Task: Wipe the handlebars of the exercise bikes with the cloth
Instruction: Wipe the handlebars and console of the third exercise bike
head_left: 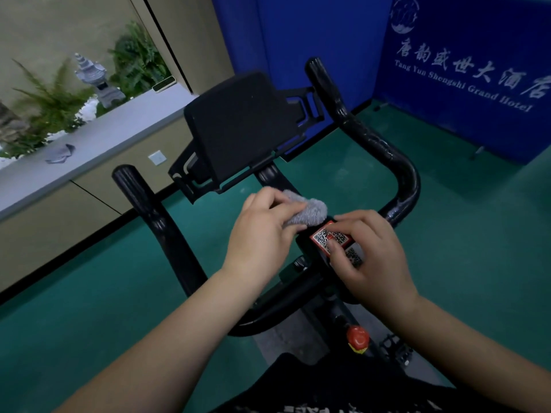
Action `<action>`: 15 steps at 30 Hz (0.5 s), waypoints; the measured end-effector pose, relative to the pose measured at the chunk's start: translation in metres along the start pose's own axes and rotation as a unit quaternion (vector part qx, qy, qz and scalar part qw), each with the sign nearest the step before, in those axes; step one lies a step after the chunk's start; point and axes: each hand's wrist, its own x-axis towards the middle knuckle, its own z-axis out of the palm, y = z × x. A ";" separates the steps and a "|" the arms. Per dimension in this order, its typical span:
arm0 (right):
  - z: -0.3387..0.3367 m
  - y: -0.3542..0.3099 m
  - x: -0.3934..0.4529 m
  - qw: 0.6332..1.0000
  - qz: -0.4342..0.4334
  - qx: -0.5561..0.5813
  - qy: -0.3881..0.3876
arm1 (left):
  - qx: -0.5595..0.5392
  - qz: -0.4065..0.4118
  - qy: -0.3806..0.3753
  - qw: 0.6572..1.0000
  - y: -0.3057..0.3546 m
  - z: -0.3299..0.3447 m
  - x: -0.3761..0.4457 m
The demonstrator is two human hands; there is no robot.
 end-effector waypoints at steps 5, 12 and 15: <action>0.000 0.000 0.000 1.000 0.001 0.006 0.005 | 0.071 -0.047 0.048 0.995 -0.006 0.005 0.030; 0.000 0.001 0.000 1.000 0.005 0.006 0.009 | 0.083 -0.057 0.046 0.994 -0.007 0.006 0.003; 0.000 0.000 0.000 1.000 0.007 0.011 0.009 | 0.125 -0.037 0.026 0.991 -0.008 0.007 0.030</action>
